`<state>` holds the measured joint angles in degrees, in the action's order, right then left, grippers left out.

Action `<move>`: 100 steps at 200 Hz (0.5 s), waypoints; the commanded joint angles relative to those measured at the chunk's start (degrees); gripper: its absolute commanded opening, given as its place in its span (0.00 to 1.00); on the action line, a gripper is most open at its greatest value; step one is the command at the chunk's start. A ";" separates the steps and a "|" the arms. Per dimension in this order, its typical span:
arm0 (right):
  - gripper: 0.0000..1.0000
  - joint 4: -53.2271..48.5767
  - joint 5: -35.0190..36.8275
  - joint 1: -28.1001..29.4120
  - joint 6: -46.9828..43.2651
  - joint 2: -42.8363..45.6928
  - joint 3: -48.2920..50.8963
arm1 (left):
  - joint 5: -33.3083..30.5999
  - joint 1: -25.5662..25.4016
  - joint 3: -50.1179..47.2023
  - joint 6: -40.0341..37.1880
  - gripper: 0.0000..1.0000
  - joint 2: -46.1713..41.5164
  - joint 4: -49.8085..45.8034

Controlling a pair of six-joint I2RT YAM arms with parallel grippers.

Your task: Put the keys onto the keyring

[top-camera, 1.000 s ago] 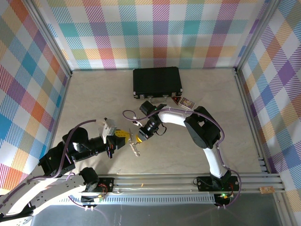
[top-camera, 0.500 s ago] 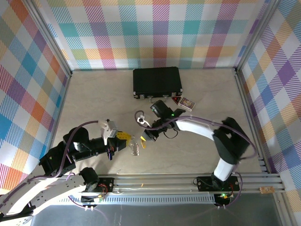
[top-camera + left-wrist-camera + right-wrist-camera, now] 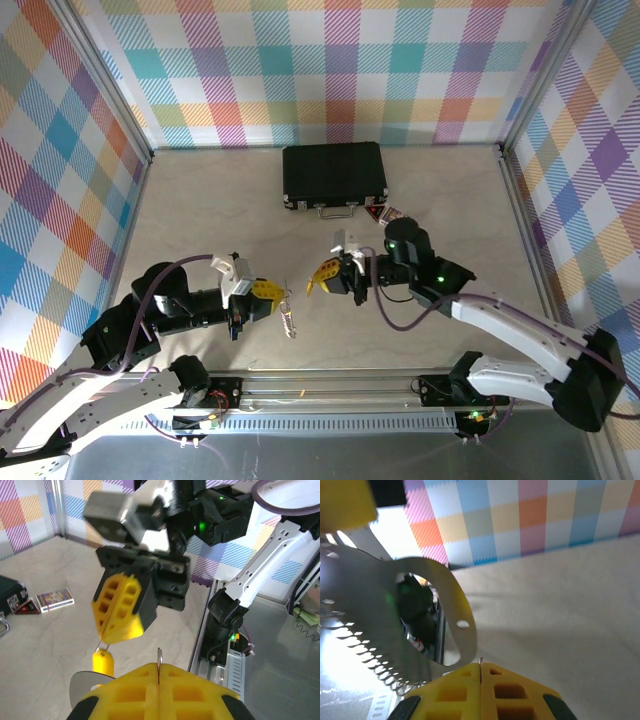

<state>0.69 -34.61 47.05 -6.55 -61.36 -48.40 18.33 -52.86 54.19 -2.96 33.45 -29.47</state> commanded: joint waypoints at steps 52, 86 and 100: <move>0.00 -2.85 -7.54 -0.46 -0.74 8.62 -5.71 | 6.18 -0.58 5.49 -5.86 0.00 3.70 1.29; 0.00 -0.13 -10.36 -0.47 3.04 9.80 -6.27 | 8.97 -0.58 4.06 -4.18 0.00 4.47 5.99; 0.00 0.45 -10.77 -0.46 3.55 9.80 -6.48 | 9.34 -0.58 3.60 -3.80 0.00 4.60 7.69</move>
<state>-0.93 -41.76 46.83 -5.23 -52.16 -53.25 24.67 -52.86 58.33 -7.27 38.22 -28.21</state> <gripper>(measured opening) 0.056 0.063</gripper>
